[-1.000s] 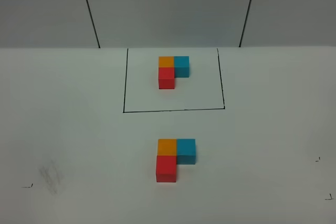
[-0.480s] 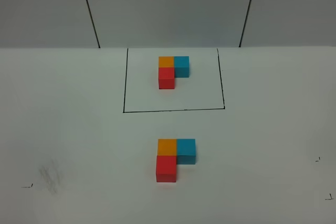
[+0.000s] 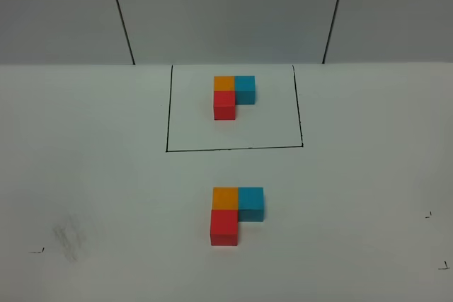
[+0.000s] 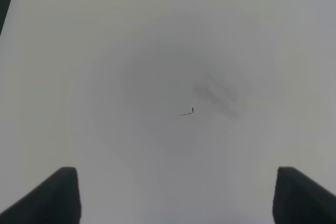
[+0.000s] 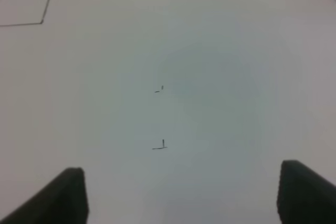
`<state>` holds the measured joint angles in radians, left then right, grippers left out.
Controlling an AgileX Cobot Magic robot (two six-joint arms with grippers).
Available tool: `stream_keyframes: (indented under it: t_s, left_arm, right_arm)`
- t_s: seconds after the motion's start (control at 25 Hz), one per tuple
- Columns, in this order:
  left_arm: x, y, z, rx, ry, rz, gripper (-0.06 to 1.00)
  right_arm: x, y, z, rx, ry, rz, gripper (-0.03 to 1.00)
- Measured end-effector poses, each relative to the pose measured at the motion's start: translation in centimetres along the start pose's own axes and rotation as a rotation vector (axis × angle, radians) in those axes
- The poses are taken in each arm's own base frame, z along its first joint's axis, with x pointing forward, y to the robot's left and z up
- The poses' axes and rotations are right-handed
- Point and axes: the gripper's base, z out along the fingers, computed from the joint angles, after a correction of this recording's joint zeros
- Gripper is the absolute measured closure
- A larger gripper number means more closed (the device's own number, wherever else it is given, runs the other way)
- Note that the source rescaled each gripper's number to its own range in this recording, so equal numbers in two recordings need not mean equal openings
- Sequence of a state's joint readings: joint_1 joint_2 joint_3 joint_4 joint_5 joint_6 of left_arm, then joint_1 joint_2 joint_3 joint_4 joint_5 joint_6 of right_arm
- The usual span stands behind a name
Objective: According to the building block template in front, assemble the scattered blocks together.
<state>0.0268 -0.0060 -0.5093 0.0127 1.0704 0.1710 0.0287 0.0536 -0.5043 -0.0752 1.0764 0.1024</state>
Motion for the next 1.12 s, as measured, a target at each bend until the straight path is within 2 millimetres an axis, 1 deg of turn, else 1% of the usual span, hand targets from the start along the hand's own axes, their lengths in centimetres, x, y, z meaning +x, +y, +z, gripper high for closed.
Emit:
stream_keyframes:
  t_s: [0.2,1.12]
  left_arm:
    - [0.0,0.0,0.0,0.0,0.0,0.0,-0.05]
    - [0.0,0.0,0.0,0.0,0.0,0.0,-0.05]
  right_arm:
    - [0.02,-0.02,-0.03,0.056,-0.002,0.034,0.44]
    - [0.03,-0.02,-0.03,0.057,-0.001,0.034,0.44]
